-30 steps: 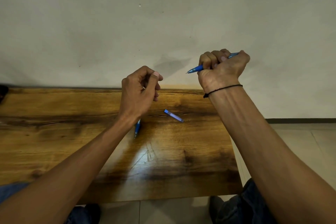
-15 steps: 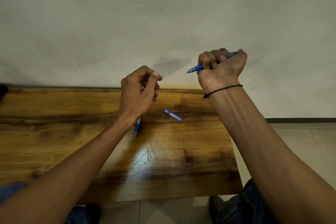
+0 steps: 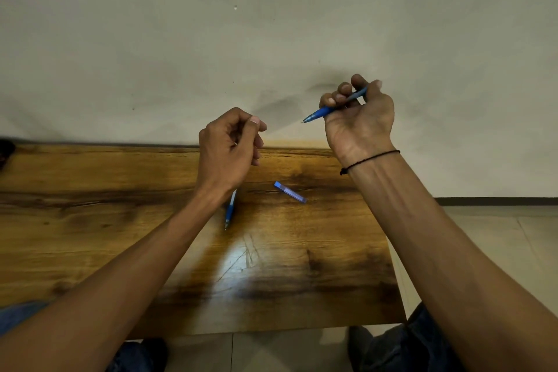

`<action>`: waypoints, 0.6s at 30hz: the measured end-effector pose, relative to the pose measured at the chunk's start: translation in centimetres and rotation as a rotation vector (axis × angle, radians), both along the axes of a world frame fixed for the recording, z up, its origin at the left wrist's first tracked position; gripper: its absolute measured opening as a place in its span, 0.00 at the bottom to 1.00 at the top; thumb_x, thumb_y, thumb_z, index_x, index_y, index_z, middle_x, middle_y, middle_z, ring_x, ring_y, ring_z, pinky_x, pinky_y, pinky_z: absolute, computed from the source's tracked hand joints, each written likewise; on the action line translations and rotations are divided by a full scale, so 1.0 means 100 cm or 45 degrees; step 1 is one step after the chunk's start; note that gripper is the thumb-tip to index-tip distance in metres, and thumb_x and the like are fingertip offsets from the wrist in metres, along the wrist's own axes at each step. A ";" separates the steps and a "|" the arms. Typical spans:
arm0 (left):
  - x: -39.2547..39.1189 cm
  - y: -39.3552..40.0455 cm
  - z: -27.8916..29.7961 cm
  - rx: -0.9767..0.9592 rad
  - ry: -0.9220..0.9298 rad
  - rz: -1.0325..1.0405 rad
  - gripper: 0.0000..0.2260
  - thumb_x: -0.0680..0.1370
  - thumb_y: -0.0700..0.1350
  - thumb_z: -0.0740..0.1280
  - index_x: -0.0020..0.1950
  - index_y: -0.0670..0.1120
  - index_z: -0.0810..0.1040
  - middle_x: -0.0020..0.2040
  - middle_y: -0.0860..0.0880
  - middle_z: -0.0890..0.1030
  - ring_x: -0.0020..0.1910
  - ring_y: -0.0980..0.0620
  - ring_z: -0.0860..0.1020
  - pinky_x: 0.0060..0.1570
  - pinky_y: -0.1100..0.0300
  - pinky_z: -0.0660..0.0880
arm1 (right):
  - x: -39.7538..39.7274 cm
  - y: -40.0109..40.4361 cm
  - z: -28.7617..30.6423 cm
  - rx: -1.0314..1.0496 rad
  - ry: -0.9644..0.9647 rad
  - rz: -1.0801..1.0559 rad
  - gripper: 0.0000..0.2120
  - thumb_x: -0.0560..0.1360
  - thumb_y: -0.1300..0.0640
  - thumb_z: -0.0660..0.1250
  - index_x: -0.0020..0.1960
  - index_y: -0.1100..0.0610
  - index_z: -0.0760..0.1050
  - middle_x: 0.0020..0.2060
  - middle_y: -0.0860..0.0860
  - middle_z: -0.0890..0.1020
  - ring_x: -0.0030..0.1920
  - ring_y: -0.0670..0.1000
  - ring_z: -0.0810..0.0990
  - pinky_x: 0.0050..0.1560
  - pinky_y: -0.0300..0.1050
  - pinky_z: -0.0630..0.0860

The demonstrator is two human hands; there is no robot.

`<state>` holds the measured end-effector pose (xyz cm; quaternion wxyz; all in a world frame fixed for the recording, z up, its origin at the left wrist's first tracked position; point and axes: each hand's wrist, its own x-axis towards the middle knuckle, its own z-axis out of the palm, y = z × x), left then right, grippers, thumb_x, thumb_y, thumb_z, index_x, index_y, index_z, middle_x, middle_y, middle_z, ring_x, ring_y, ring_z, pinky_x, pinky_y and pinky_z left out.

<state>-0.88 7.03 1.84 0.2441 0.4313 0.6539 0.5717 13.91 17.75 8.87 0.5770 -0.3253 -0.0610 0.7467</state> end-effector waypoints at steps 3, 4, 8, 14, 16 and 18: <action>-0.004 0.001 -0.001 -0.004 -0.018 0.022 0.10 0.86 0.43 0.65 0.50 0.44 0.84 0.36 0.49 0.83 0.30 0.55 0.81 0.30 0.63 0.79 | -0.003 -0.004 -0.005 0.002 -0.183 0.137 0.21 0.89 0.48 0.54 0.46 0.60 0.72 0.33 0.53 0.71 0.30 0.50 0.68 0.32 0.44 0.69; -0.006 0.001 -0.001 -0.005 -0.023 0.030 0.10 0.86 0.43 0.65 0.50 0.44 0.84 0.36 0.49 0.83 0.30 0.55 0.81 0.30 0.64 0.78 | -0.005 -0.006 -0.007 -0.009 -0.281 0.207 0.20 0.89 0.48 0.55 0.45 0.60 0.73 0.33 0.53 0.72 0.31 0.50 0.69 0.34 0.43 0.70; -0.010 0.003 -0.005 -0.021 -0.039 0.039 0.10 0.86 0.43 0.65 0.50 0.44 0.84 0.36 0.48 0.83 0.30 0.55 0.81 0.31 0.64 0.79 | -0.015 -0.018 -0.026 -0.041 -0.952 0.419 0.19 0.86 0.47 0.63 0.43 0.57 0.82 0.47 0.50 0.73 0.44 0.49 0.69 0.53 0.48 0.71; -0.015 0.004 -0.015 -0.194 -0.024 0.006 0.10 0.86 0.46 0.65 0.51 0.47 0.84 0.38 0.50 0.84 0.33 0.55 0.83 0.33 0.62 0.82 | -0.017 -0.028 -0.061 0.165 -1.213 0.531 0.14 0.82 0.54 0.71 0.53 0.67 0.84 0.40 0.50 0.82 0.32 0.48 0.70 0.33 0.44 0.72; -0.017 0.006 -0.019 -0.365 0.009 -0.103 0.10 0.86 0.49 0.65 0.53 0.48 0.84 0.40 0.51 0.86 0.36 0.56 0.85 0.38 0.58 0.84 | -0.017 -0.026 -0.072 0.182 -1.285 0.550 0.14 0.80 0.56 0.74 0.52 0.69 0.84 0.39 0.54 0.83 0.30 0.49 0.72 0.33 0.45 0.75; -0.016 0.007 -0.024 -0.575 0.029 -0.265 0.10 0.85 0.52 0.66 0.56 0.49 0.84 0.42 0.51 0.87 0.40 0.55 0.86 0.42 0.57 0.84 | -0.019 -0.025 -0.082 0.176 -1.298 0.576 0.13 0.79 0.58 0.75 0.49 0.69 0.83 0.37 0.57 0.82 0.28 0.50 0.73 0.33 0.45 0.76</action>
